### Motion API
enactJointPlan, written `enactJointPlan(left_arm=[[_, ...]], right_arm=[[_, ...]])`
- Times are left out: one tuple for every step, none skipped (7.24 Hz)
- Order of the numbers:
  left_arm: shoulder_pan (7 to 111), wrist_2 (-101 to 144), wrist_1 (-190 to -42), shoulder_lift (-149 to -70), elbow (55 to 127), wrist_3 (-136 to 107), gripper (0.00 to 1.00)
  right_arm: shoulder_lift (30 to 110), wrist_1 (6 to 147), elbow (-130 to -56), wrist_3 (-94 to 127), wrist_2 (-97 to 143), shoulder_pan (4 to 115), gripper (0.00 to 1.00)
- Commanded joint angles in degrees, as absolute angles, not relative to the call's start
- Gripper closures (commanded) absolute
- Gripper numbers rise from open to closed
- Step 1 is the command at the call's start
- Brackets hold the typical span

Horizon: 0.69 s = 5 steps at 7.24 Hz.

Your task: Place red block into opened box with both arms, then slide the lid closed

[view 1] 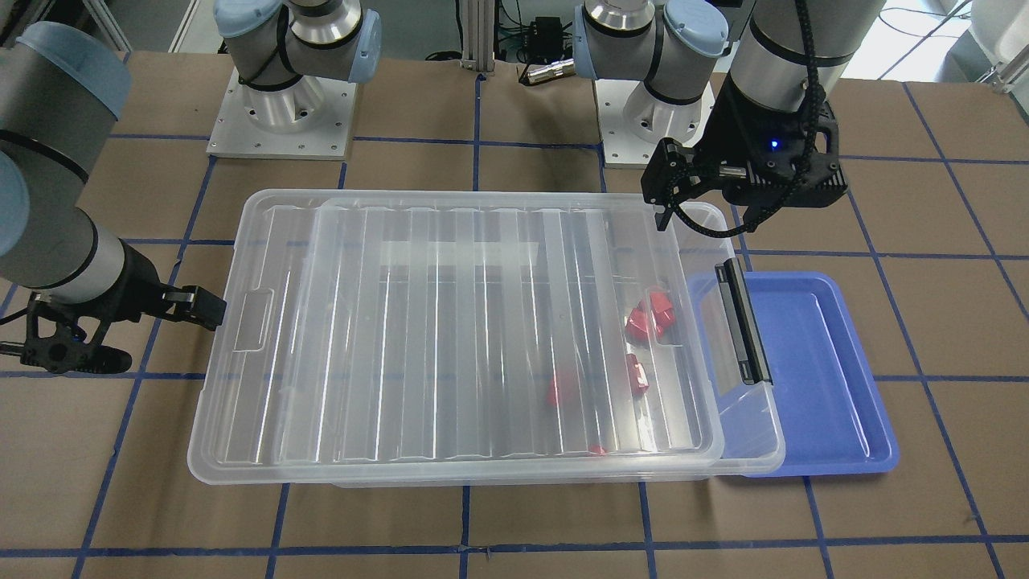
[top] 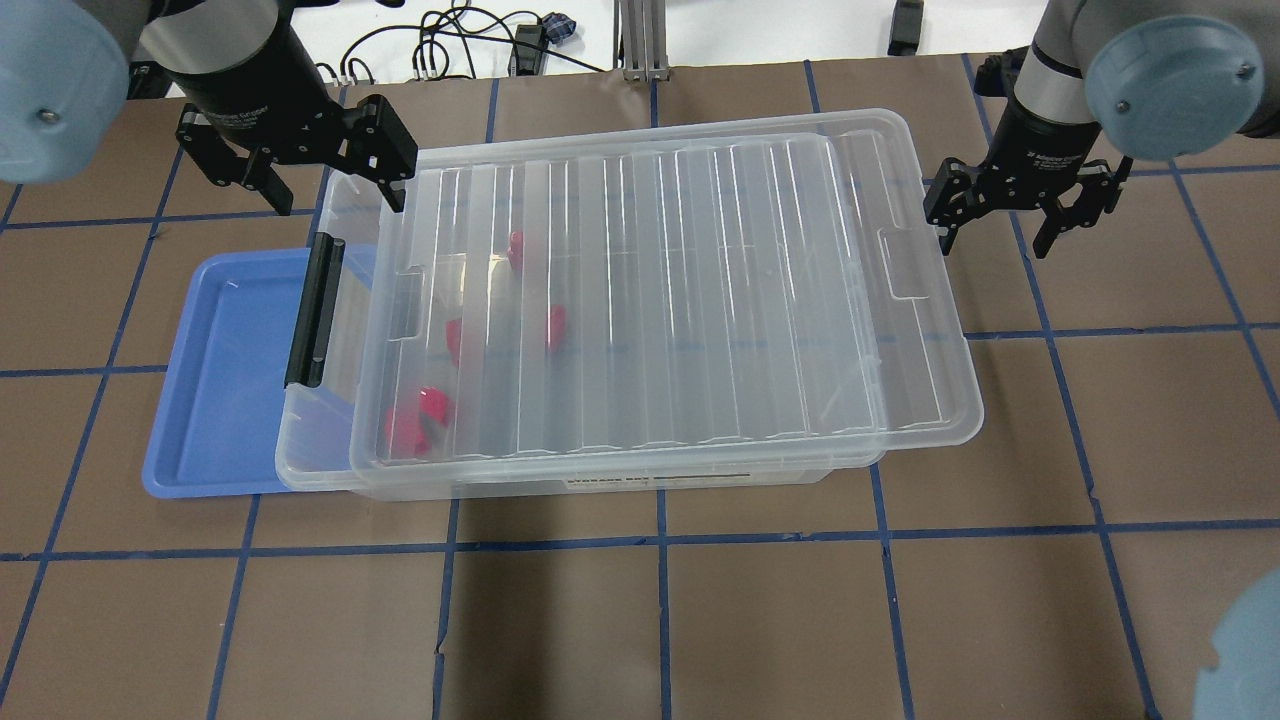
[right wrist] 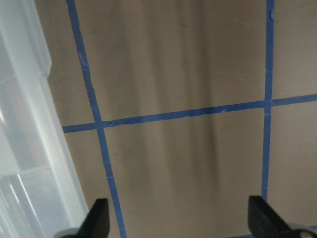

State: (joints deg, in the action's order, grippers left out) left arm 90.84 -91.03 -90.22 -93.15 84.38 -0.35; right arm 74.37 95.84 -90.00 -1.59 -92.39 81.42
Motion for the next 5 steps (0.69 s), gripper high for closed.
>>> enactJointPlan(left_arm=[[90.6,-91.1,-90.2,-93.1,84.3,-0.4,0.0],[90.6,-91.1,-90.2,-92.9,84.3,-0.4,0.0],[90.6,-91.0,-90.2,-93.1,84.4,-0.4,0.0],[90.6,-91.0,-90.2,-93.3,84.4,-0.4,0.0],[90.7,-91.0,-90.2,-93.3,84.4,-0.4,0.0]], right_arm=[[74.4,95.9,-90.0,1.1,-92.4,82.9,0.0],[74.4,96.0,-90.0,1.7,-91.6,83.7,0.0],[74.4,96.0,-90.0,3.5,-91.5,84.1,0.0],[74.4,96.1,-90.0,3.6,-91.5,84.4,0.0],[74.4,96.1,-90.0,3.6,-91.1,84.4,0.0]])
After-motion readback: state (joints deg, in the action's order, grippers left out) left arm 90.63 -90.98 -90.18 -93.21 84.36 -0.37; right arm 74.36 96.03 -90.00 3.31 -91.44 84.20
